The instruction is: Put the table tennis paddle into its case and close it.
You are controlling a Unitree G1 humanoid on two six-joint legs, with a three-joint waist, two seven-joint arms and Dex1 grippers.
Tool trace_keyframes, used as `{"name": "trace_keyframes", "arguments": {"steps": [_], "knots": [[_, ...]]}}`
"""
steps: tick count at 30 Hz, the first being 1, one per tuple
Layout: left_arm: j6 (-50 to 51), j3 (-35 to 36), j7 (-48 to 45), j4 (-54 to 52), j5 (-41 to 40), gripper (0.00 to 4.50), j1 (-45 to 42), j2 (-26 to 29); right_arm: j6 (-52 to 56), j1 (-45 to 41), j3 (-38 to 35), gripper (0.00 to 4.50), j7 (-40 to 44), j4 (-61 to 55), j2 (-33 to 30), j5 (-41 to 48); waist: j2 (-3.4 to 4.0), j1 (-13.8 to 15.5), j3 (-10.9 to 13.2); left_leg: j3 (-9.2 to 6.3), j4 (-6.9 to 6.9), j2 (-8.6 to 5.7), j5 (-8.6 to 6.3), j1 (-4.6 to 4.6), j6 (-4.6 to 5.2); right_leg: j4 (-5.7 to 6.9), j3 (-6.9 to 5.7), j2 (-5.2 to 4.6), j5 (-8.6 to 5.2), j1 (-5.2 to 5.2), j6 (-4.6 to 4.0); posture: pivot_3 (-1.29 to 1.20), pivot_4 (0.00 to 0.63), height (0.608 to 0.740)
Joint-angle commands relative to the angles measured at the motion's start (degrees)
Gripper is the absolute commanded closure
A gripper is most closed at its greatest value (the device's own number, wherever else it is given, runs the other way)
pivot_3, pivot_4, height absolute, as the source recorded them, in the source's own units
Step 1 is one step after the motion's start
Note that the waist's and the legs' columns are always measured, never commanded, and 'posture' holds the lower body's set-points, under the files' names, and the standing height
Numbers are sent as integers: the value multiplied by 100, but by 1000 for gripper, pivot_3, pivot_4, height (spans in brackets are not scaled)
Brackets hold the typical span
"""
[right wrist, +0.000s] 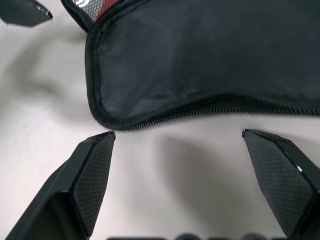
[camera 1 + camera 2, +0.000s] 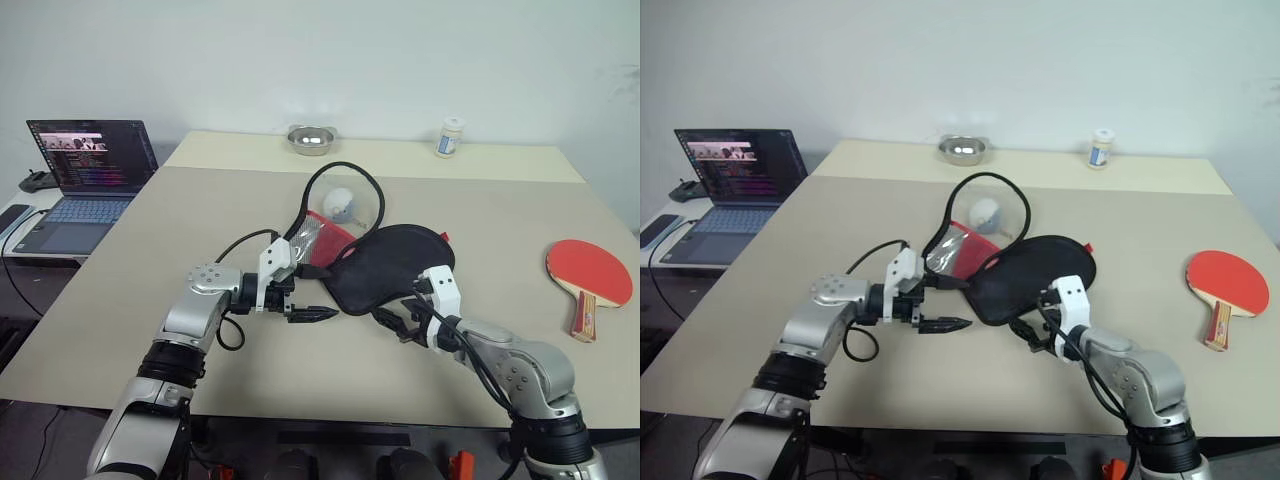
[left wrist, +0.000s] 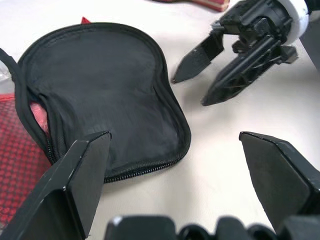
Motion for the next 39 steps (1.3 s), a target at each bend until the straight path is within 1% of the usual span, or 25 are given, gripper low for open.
{"name": "trace_keyframes", "arguments": {"steps": [1,7,12,15,16,17,22,25,26,27,28,33,36,39], "knots": [[-70,14,-34,-150,-56,36,-20,32,-326,-274,92,0,-58,343,223,-287,0,-3,0,0,0,0,0,1,0,2,0,1,0,0,0,0,150,740],[-139,19,-13,-104,-25,36,13,41,-464,-466,14,0,-65,752,478,-507,0,-9,0,2,0,2,0,1,0,6,2,3,0,-2,0,0,150,740],[-219,8,19,-59,16,36,49,33,-412,-464,62,0,-22,831,599,-585,-3,-11,-5,3,0,2,0,3,0,8,4,2,0,-2,0,0,150,740],[-256,-15,43,-73,34,0,78,28,-335,-438,19,635,4,779,672,-537,-3,-14,-6,4,0,3,0,6,0,9,5,2,0,-2,0,0,150,740],[-278,-30,48,-73,50,0,82,27,-322,-431,-21,929,-2,764,701,-522,-3,-14,-6,4,0,4,0,5,0,9,5,2,0,-2,0,0,150,740],[-282,-39,52,-79,57,0,87,24,-309,-431,-55,1313,1,755,710,-514,-3,-15,-6,4,0,3,0,5,0,9,5,2,0,-3,0,0,150,740],[-293,-83,98,-119,88,0,98,-9,-241,-463,-278,2963,-11,761,773,-454,-3,-18,-6,5,-3,3,0,-1,-1,8,6,2,0,-10,-1,0,150,740],[-287,-121,118,-177,99,0,118,-26,-83,-477,-444,4062,47,683,764,-318,-3,-17,-6,5,-4,2,0,-2,-1,8,6,1,0,-10,-1,0,150,740],[-286,-129,121,-192,100,0,122,-26,-13,-478,-502,4342,74,651,753,-262,-3,-17,-6,5,-3,2,0,-2,-1,8,6,0,0,-10,-1,0,150,740],[-272,-134,125,-220,93,0,128,-26,64,-476,-560,4451,118,601,691,-208,-3,-17,-6,5,-3,1,0,-2,0,7,6,0,0,-10,-1,0,150,740],[-258,-137,130,-249,87,0,134,-26,152,-479,-638,4451,160,560,633,-133,-3,-17,-6,5,-3,1,0,-2,0,7,6,0,0,-10,-1,0,150,740],[-168,-164,191,-436,54,0,193,-41,567,-512,-893,4451,606,389,-143,112,-3,3,-5,3,-3,-2,0,-5,0,4,3,-3,0,-9,-1,0,150,740],[-78,-185,220,-585,22,0,254,-69,889,-519,-1040,4451,1058,341,-851,310,-1,1,-4,4,-3,0,0,-6,0,4,4,-2,0,-10,-1,0,150,740],[-3,-209,223,-696,2,0,300,-86,986,-537,-1015,4451,1546,482,-1574,379,-1,2,-4,4,-5,-1,-1,-6,0,1,4,-3,0,-10,-1,0,150,740]]}}
